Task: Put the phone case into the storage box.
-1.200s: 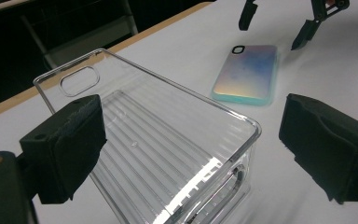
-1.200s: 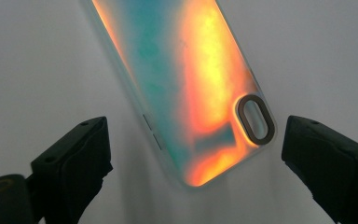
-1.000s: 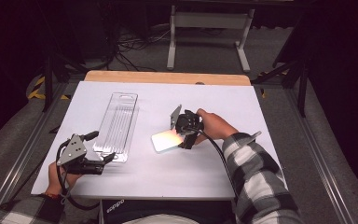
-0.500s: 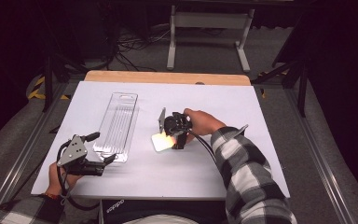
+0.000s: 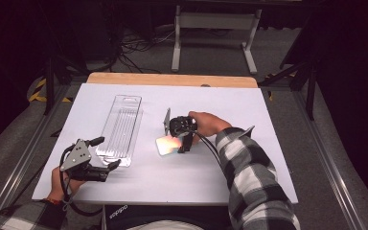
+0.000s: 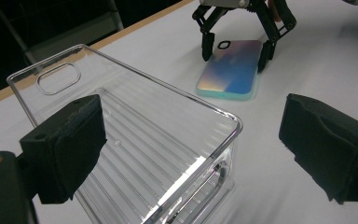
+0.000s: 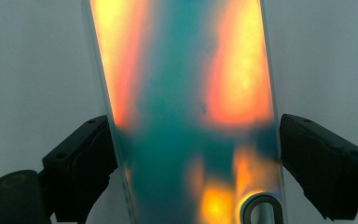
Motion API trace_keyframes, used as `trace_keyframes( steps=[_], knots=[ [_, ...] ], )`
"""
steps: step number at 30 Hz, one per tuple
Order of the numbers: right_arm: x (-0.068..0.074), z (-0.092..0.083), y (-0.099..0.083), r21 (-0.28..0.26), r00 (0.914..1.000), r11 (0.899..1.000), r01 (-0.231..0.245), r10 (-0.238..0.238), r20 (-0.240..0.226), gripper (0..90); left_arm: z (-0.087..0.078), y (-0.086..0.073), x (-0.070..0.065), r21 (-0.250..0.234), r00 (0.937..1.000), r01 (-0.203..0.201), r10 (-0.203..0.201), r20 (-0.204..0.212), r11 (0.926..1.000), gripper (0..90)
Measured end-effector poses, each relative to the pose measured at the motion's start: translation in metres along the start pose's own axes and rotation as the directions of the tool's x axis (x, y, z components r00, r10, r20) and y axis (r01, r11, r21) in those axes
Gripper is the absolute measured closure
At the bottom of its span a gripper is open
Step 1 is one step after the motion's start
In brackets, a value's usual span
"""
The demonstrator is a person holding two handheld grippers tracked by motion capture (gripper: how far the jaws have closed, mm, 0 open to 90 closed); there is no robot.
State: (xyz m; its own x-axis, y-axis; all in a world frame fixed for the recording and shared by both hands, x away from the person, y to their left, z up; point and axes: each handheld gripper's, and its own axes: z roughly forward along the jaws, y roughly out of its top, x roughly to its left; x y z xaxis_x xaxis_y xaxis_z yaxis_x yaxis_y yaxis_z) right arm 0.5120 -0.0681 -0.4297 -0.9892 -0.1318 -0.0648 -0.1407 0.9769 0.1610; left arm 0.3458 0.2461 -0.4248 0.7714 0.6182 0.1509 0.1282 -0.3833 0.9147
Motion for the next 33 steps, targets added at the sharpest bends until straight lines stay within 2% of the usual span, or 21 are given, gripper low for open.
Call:
trace_keyframes(
  steps=[5, 11, 14, 17, 18, 19, 20, 21, 22, 23, 24, 26, 27, 28, 30, 31, 33],
  knots=[
    [0.000, -0.001, 0.003, 0.030, 1.0000, 1.000, 0.003, -0.003, -0.009, 15.6, 0.001, 0.000, -0.002, 0.000, 1.0000, -0.005, 0.005, 0.003, 1.0000, 8.0],
    [0.002, -0.002, 0.002, 0.023, 0.9998, 1.000, 0.018, -0.018, -0.007, 16.5, 0.000, 0.001, -0.001, 0.002, 0.9999, -0.014, 0.014, -0.002, 0.9999, 8.0],
    [0.006, -0.005, 0.001, -0.009, 0.9997, 1.000, 0.022, -0.022, -0.010, 16.7, 0.001, 0.001, -0.002, 0.004, 0.9999, -0.011, 0.011, 0.000, 0.9999, 8.0],
    [0.009, -0.013, -0.005, -0.080, 0.9999, 0.997, -0.013, 0.013, -0.005, 16.7, 0.001, 0.001, -0.003, 0.007, 0.9997, -0.025, 0.025, 0.001, 0.9997, 8.3],
    [0.011, -0.020, -0.011, -0.146, 0.9975, 0.987, -0.070, 0.067, -0.024, 16.7, 0.001, 0.002, -0.004, 0.002, 0.9996, -0.028, 0.028, 0.009, 0.9996, 8.5],
    [0.011, -0.023, -0.014, -0.188, 0.9962, 0.978, -0.087, 0.083, -0.028, 16.6, 0.001, 0.003, -0.005, -0.003, 0.9994, -0.033, 0.033, 0.008, 0.9994, 8.7],
    [0.013, -0.027, -0.017, -0.225, 0.9917, 0.966, -0.128, 0.120, -0.047, 16.7, 0.001, 0.003, -0.005, -0.004, 0.9992, -0.039, 0.039, 0.006, 0.9992, 8.7],
    [0.015, -0.030, -0.020, -0.246, 0.9883, 0.957, -0.151, 0.141, -0.057, 16.7, 0.001, 0.003, -0.005, -0.004, 0.9992, -0.039, 0.039, 0.006, 0.9992, 8.7],
    [0.015, -0.030, -0.020, -0.246, 0.9883, 0.957, -0.151, 0.141, -0.057, 16.7, 0.001, 0.004, -0.005, -0.004, 0.9991, -0.042, 0.042, 0.004, 0.9991, 8.7],
    [0.021, -0.033, -0.025, -0.295, 0.9778, 0.932, -0.209, 0.199, -0.065, 16.7, 0.001, 0.005, -0.006, -0.003, 0.9987, -0.051, 0.051, -0.002, 0.9987, 8.7],
    [0.021, -0.033, -0.025, -0.295, 0.9778, 0.932, -0.209, 0.199, -0.065, 16.7, 0.001, 0.005, -0.006, -0.003, 0.9987, -0.051, 0.051, -0.002, 0.9987, 8.7],
    [0.028, -0.035, -0.028, -0.316, 0.9680, 0.915, -0.251, 0.240, -0.074, 16.7, 0.001, 0.007, -0.007, 0.000, 0.9975, -0.069, 0.069, -0.015, 0.9976, 8.7],
    [0.031, -0.035, -0.029, -0.322, 0.9609, 0.906, -0.276, 0.267, -0.074, 16.7, 0.001, 0.008, -0.007, 0.005, 0.9966, -0.080, 0.080, -0.020, 0.9968, 8.7],
    [0.033, -0.035, -0.029, -0.343, 0.9542, 0.891, -0.297, 0.291, -0.070, 16.7, 0.001, 0.009, -0.008, 0.005, 0.9954, -0.094, 0.094, -0.021, 0.9956, 8.7],
    [0.038, -0.037, -0.029, -0.378, 0.9311, 0.853, -0.359, 0.355, -0.085, 16.7, 0.002, 0.009, -0.010, 0.016, 0.9940, -0.107, 0.107, -0.023, 0.9942, 8.7],
    [0.041, -0.038, -0.029, -0.384, 0.9207, 0.841, -0.382, 0.382, -0.078, 16.7, 0.003, 0.009, -0.011, 0.019, 0.9925, -0.118, 0.119, -0.029, 0.9928, 8.7],
    [0.049, -0.040, -0.027, -0.402, 0.8924, 0.805, -0.436, 0.445, -0.076, 16.7, 0.004, 0.010, -0.011, 0.020, 0.9911, -0.129, 0.129, -0.030, 0.9915, 8.7]
  ],
)
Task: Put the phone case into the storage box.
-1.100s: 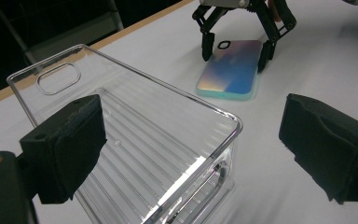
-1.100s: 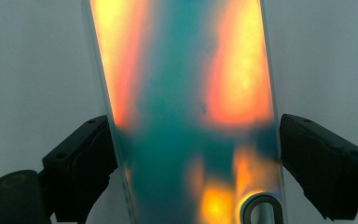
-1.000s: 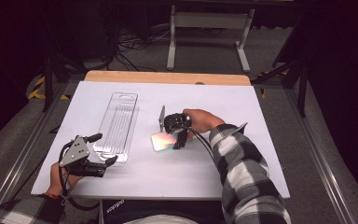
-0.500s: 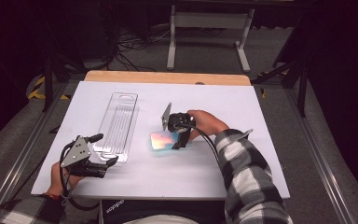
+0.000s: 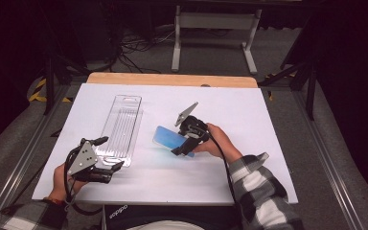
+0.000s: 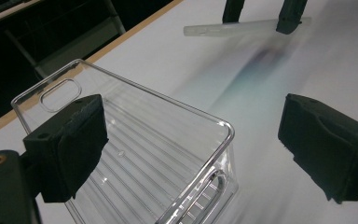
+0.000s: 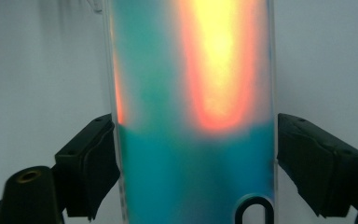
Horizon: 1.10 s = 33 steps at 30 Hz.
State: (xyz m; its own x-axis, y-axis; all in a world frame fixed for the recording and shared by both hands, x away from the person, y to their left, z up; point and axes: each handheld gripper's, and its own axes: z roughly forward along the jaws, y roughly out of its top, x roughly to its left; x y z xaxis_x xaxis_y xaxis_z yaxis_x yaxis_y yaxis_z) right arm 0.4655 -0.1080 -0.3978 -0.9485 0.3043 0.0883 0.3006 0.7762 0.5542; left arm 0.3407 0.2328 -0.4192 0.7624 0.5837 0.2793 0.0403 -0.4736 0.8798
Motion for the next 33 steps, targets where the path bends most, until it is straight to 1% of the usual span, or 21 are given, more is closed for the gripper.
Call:
trace_keyframes(
  steps=[2, 3, 4, 5, 6, 7, 9, 10, 13, 17, 18, 21, 22, 23, 24, 25, 26, 27, 28, 31, 33],
  knots=[
    [0.005, -0.002, -0.002, -0.016, 0.9986, 0.999, -0.049, 0.049, 0.018, 16.7, 0.000, 0.001, -0.002, 0.005, 0.9999, -0.014, 0.014, -0.004, 0.9999, 8.7],
    [0.005, -0.002, -0.002, -0.016, 0.9986, 0.999, -0.049, 0.049, 0.018, 16.7, 0.000, 0.001, -0.002, 0.005, 0.9999, -0.014, 0.014, -0.004, 0.9999, 8.7],
    [0.007, -0.006, -0.006, -0.048, 0.9958, 0.995, -0.091, 0.091, 0.003, 16.7, 0.001, 0.002, -0.003, 0.011, 0.9997, -0.021, 0.021, -0.009, 0.9997, 8.7],
    [0.007, -0.006, -0.006, -0.048, 0.9958, 0.995, -0.091, 0.091, 0.003, 16.7, 0.001, 0.003, -0.004, 0.011, 0.9993, -0.034, 0.034, -0.015, 0.9994, 8.7],
    [0.008, -0.009, -0.009, -0.057, 0.9924, 0.991, -0.123, 0.123, -0.001, 16.7, 0.003, 0.006, -0.007, 0.018, 0.9974, -0.068, 0.068, -0.023, 0.9975, 8.8],
    [0.008, -0.009, -0.009, -0.057, 0.9924, 0.991, -0.123, 0.123, -0.001, 16.7, 0.003, 0.006, -0.007, 0.018, 0.9974, -0.068, 0.068, -0.023, 0.9975, 8.8],
    [0.007, -0.011, -0.011, -0.042, 0.9881, 0.987, -0.154, 0.154, -0.004, 16.7, 0.007, 0.013, -0.012, 0.024, 0.9911, -0.127, 0.128, -0.036, 0.9916, 8.9],
    [0.007, -0.011, -0.011, -0.042, 0.9881, 0.987, -0.154, 0.154, -0.004, 16.7, 0.007, 0.013, -0.012, 0.024, 0.9911, -0.127, 0.128, -0.036, 0.9916, 8.9],
    [0.006, -0.010, -0.013, -0.042, 0.9805, 0.980, -0.195, 0.194, -0.034, 16.7, 0.011, 0.019, -0.017, 0.030, 0.9789, -0.196, 0.197, -0.052, 0.9801, 10.3],
    [0.007, -0.008, -0.012, -0.035, 0.9762, 0.977, -0.212, 0.210, -0.053, 16.7, 0.017, 0.026, -0.025, 0.038, 0.9595, -0.274, 0.276, -0.058, 0.9610, 12.8],
    [0.008, -0.007, -0.011, -0.032, 0.9759, 0.977, -0.212, 0.210, -0.061, 16.7, 0.019, 0.028, -0.027, 0.045, 0.9526, -0.296, 0.298, -0.060, 0.9541, 13.1],
    [0.010, -0.006, -0.009, -0.035, 0.9709, 0.974, -0.224, 0.220, -0.095, 16.7, 0.024, 0.034, -0.037, 0.057, 0.9247, -0.370, 0.374, -0.072, 0.9272, 15.9],
    [0.010, -0.006, -0.008, -0.039, 0.9694, 0.973, -0.227, 0.221, -0.106, 16.7, 0.027, 0.036, -0.039, 0.059, 0.9176, -0.389, 0.393, -0.063, 0.9192, 17.5],
    [0.011, -0.005, -0.008, -0.040, 0.9691, 0.974, -0.225, 0.219, -0.113, 16.7, 0.030, 0.038, -0.041, 0.061, 0.9134, -0.401, 0.404, -0.051, 0.9141, 19.9],
    [0.012, -0.005, -0.007, -0.038, 0.9670, 0.972, -0.230, 0.224, -0.121, 16.7, 0.033, 0.040, -0.043, 0.074, 0.9056, -0.418, 0.422, -0.042, 0.9052, 21.2],
    [0.012, -0.004, -0.007, -0.040, 0.9661, 0.972, -0.230, 0.223, -0.130, 16.7, 0.033, 0.040, -0.043, 0.074, 0.9056, -0.418, 0.422, -0.042, 0.9052, 21.2],
    [0.012, -0.004, -0.007, -0.040, 0.9661, 0.972, -0.230, 0.223, -0.130, 16.7, 0.038, 0.042, -0.047, 0.090, 0.8900, -0.449, 0.454, -0.041, 0.8889, 21.2],
    [0.013, -0.003, -0.007, -0.036, 0.9644, 0.972, -0.234, 0.227, -0.136, 16.7, 0.039, 0.043, -0.048, 0.083, 0.8886, -0.453, 0.457, -0.038, 0.8876, 22.9],
    [0.013, -0.003, -0.007, -0.037, 0.9632, 0.971, -0.237, 0.230, -0.139, 16.7, 0.041, 0.045, -0.049, 0.069, 0.8911, -0.451, 0.453, -0.024, 0.8900, 23.5],
    [0.012, -0.003, -0.007, -0.041, 0.9608, 0.969, -0.244, 0.236, -0.146, 16.7, 0.044, 0.047, -0.050, 0.056, 0.8892, -0.455, 0.457, -0.027, 0.8888, 24.4],
    [0.012, -0.002, -0.007, -0.043, 0.9560, 0.966, -0.256, 0.247, -0.158, 16.7, 0.048, 0.049, -0.053, 0.059, 0.8831, -0.466, 0.468, -0.034, 0.8830, 24.9]
  ],
)
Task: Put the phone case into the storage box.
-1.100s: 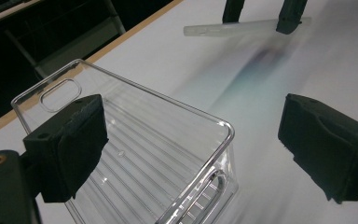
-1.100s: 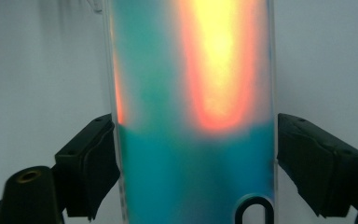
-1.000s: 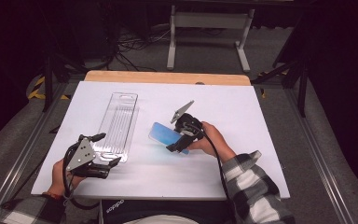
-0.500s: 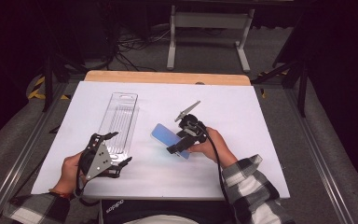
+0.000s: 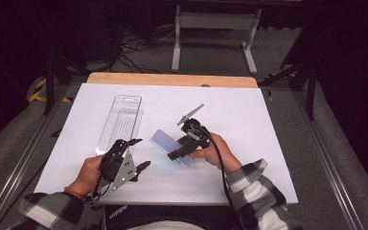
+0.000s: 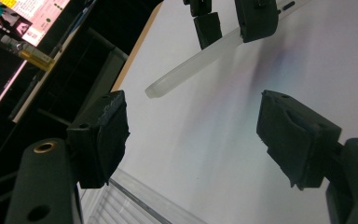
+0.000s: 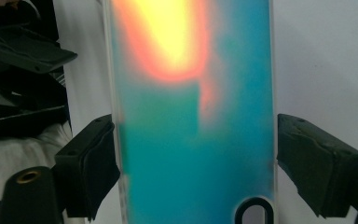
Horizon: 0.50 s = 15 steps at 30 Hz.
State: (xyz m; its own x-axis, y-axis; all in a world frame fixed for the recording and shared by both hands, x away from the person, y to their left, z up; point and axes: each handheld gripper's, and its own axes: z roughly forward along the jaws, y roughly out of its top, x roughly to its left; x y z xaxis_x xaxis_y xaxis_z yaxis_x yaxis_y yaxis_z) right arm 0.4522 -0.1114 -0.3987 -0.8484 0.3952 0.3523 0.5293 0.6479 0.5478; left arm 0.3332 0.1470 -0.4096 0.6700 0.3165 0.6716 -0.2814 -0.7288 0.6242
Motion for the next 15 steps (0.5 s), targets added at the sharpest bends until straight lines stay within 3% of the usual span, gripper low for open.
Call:
trace_keyframes(
  steps=[6, 10, 11, 15],
  knots=[
    [0.000, 0.002, 0.001, -0.011, 0.9996, 1.000, -0.010, 0.010, -0.027, 16.7, 0.008, 0.005, -0.004, 0.080, 0.9984, -0.055, 0.055, 0.013, 0.9953, 17.8],
    [0.002, 0.003, 0.002, -0.009, 0.9998, 1.000, -0.008, 0.007, -0.020, 16.7, 0.011, 0.006, -0.009, 0.075, 0.9978, -0.066, 0.065, 0.015, 0.9950, 16.5],
    [0.003, 0.004, 0.002, -0.014, 0.9998, 1.000, -0.008, 0.008, -0.015, 16.7, 0.010, 0.007, -0.008, 0.097, 0.9952, -0.097, 0.095, 0.022, 0.9906, 15.1],
    [0.004, 0.005, 0.003, -0.020, 0.9999, 1.000, -0.006, 0.006, -0.016, 16.7, 0.010, 0.009, -0.010, 0.106, 0.9907, -0.136, 0.134, 0.025, 0.9850, 13.4]
  ],
)
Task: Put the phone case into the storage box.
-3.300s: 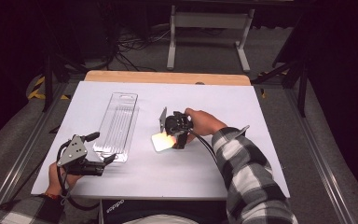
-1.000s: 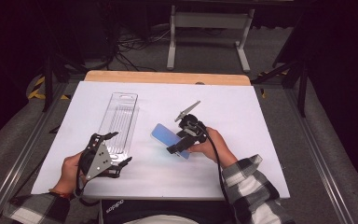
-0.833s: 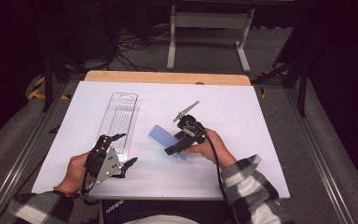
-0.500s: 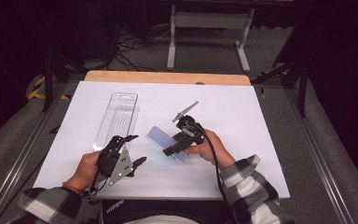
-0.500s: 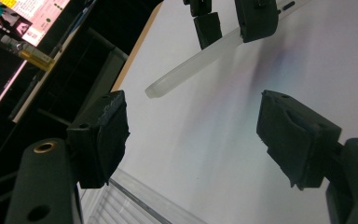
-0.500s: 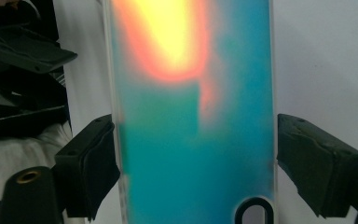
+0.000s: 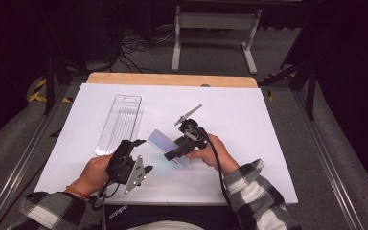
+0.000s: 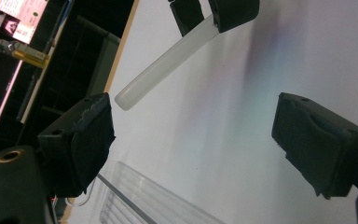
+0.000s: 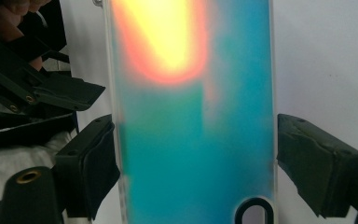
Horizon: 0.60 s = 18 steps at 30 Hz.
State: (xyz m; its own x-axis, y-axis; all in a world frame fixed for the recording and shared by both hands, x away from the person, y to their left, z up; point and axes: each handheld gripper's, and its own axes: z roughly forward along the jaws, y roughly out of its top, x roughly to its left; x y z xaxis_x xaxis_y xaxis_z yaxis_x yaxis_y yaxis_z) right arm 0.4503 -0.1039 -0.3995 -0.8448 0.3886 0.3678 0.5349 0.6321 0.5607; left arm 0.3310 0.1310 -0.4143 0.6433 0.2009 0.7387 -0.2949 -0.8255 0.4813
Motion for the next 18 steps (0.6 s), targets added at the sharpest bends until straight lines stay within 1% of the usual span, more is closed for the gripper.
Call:
trace_keyframes(
  steps=[2, 3, 4, 5, 6, 7, 8, 9, 10, 11, 12, 13, 14, 16, 17, 18],
  knots=[
    [0.000, 0.001, 0.000, 0.005, 1.0000, 1.000, -0.001, 0.001, -0.003, 16.7, 0.002, 0.002, -0.002, 0.007, 0.9993, -0.028, 0.028, -0.025, 0.9996, 13.2],
    [0.000, 0.002, 0.000, -0.001, 1.0000, 1.000, -0.006, 0.006, -0.005, 16.7, 0.002, 0.004, -0.002, 0.013, 0.9985, -0.044, 0.045, -0.031, 0.9989, 14.0],
    [0.000, 0.002, 0.001, -0.002, 1.0000, 1.000, -0.007, 0.007, -0.006, 16.7, 0.003, 0.005, -0.003, 0.005, 0.9973, -0.058, 0.058, -0.045, 0.9983, 17.4],
    [0.000, 0.002, 0.001, -0.003, 1.0000, 1.000, -0.008, 0.008, -0.006, 16.8, 0.003, 0.005, -0.003, 0.005, 0.9973, -0.058, 0.058, -0.045, 0.9983, 21.7],
    [0.000, 0.002, 0.001, -0.004, 0.9999, 1.000, -0.012, 0.012, -0.001, 16.7, 0.005, 0.006, -0.006, 0.005, 0.9940, -0.086, 0.086, -0.067, 0.9963, 24.1],
    [0.000, 0.003, 0.001, -0.007, 0.9999, 1.000, -0.016, 0.016, 0.004, 16.7, 0.005, 0.007, -0.008, 0.017, 0.9880, -0.119, 0.120, -0.097, 0.9927, 26.6],
    [-0.001, 0.003, 0.000, -0.015, 0.9997, 1.000, -0.023, 0.023, -0.001, 16.7, 0.007, 0.007, -0.009, 0.012, 0.9855, -0.131, 0.132, -0.106, 0.9913, 29.0],
    [-0.001, 0.003, 0.000, -0.019, 0.9995, 0.999, -0.031, 0.031, -0.004, 16.8, 0.007, 0.007, -0.011, 0.018, 0.9816, -0.142, 0.143, -0.126, 0.9897, 29.5],
    [-0.003, 0.003, 0.000, -0.026, 0.9993, 0.999, -0.037, 0.037, -0.006, 16.7, 0.006, 0.008, -0.011, 0.014, 0.9786, -0.156, 0.157, -0.134, 0.9876, 30.7],
    [-0.004, 0.003, 0.000, -0.040, 0.9984, 0.998, -0.056, 0.056, -0.009, 16.8, 0.007, 0.008, -0.012, 0.004, 0.9745, -0.173, 0.171, -0.145, 0.9850, 33.4],
    [-0.006, 0.003, -0.001, -0.050, 0.9977, 0.997, -0.066, 0.066, -0.016, 16.7, 0.007, 0.008, -0.014, 0.013, 0.9721, -0.173, 0.172, -0.159, 0.9849, 33.8],
    [-0.008, 0.003, -0.001, -0.060, 0.9968, 0.995, -0.078, 0.076, -0.022, 16.7, 0.007, 0.008, -0.016, 0.005, 0.9690, -0.185, 0.183, -0.166, 0.9828, 34.1],
    [-0.009, 0.003, -0.001, -0.070, 0.9959, 0.994, -0.089, 0.088, -0.020, 16.8, 0.007, 0.008, -0.017, 0.001, 0.9706, -0.180, 0.178, -0.162, 0.9836, 36.1],
    [-0.012, 0.002, -0.002, -0.093, 0.9934, 0.989, -0.113, 0.111, -0.027, 16.7, 0.007, 0.009, -0.020, -0.005, 0.9622, -0.216, 0.212, -0.171, 0.9764, 37.7],
    [-0.012, 0.002, -0.002, -0.093, 0.9934, 0.989, -0.113, 0.111, -0.027, 16.7, 0.007, 0.009, -0.020, -0.005, 0.9622, -0.216, 0.212, -0.171, 0.9764, 39.8],
    [-0.014, 0.002, -0.002, -0.108, 0.9912, 0.985, -0.132, 0.129, -0.031, 16.8, 0.008, 0.009, -0.021, -0.005, 0.9614, -0.224, 0.220, -0.165, 0.9745, 39.8]
  ],
)
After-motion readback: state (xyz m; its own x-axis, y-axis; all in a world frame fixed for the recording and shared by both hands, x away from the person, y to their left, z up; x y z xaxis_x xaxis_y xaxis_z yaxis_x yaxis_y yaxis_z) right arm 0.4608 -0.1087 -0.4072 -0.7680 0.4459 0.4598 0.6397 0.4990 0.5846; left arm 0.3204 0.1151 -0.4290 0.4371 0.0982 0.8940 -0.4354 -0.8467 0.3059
